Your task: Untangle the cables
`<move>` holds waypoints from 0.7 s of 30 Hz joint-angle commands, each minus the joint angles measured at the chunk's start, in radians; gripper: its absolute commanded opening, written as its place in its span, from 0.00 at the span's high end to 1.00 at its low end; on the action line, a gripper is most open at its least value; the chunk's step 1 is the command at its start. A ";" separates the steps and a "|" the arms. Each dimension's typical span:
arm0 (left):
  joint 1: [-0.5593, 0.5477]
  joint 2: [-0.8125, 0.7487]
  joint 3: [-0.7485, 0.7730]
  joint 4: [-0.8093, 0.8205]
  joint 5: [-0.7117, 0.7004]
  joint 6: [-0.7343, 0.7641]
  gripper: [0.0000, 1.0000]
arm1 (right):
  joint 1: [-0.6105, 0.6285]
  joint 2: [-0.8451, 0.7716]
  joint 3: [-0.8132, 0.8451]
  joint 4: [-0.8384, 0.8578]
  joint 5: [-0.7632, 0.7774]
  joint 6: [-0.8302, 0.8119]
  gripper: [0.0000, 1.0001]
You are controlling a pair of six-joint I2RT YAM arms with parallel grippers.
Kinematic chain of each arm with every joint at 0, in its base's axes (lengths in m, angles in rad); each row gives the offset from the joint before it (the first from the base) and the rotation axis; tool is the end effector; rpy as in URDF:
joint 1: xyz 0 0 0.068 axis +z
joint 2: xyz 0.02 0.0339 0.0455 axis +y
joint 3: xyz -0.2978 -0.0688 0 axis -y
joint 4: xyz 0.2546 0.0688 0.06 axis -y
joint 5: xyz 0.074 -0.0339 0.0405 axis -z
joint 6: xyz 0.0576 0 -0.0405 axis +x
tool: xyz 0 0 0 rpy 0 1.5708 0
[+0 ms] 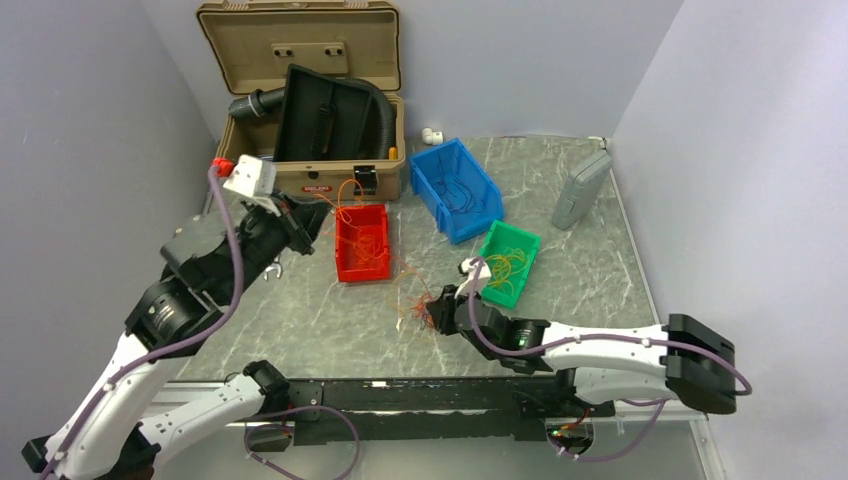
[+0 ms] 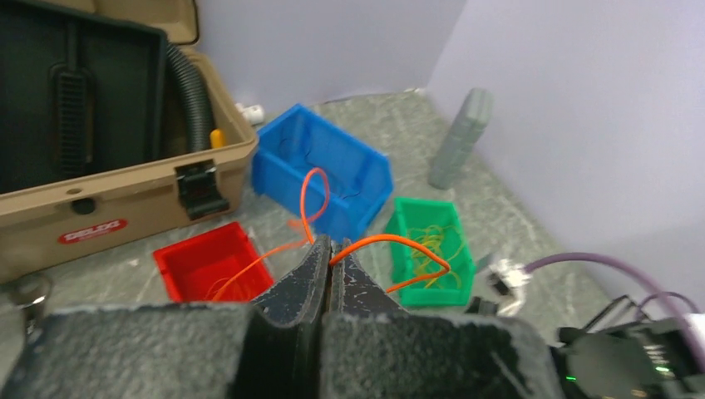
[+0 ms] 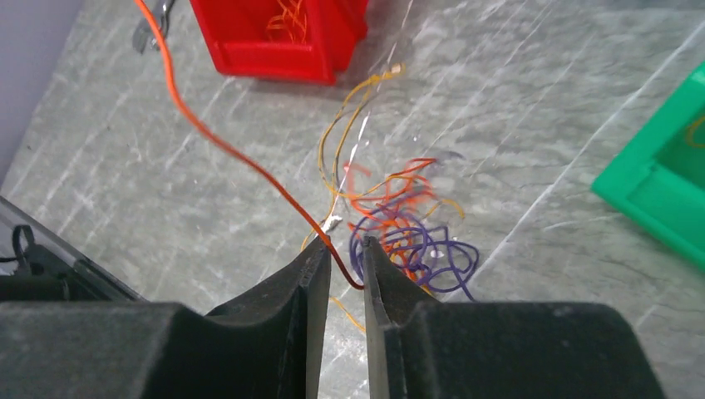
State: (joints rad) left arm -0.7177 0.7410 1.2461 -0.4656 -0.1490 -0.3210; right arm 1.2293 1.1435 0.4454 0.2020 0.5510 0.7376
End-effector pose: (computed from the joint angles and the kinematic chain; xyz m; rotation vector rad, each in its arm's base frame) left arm 0.0997 -0.0757 0.4954 0.1899 1.5634 -0.7090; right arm 0.1083 0.2146 0.2083 -0.1623 2.0502 0.6882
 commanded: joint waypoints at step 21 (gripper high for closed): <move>0.013 0.163 0.150 -0.021 -0.078 0.100 1.00 | 0.001 -0.309 0.246 -0.270 -0.049 -0.340 1.00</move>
State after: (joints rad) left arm -0.7101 0.8787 1.4048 -0.5201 -0.2665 -0.2134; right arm 1.2293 0.8738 0.5491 -0.0380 0.5385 0.5251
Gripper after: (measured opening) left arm 0.014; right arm 0.017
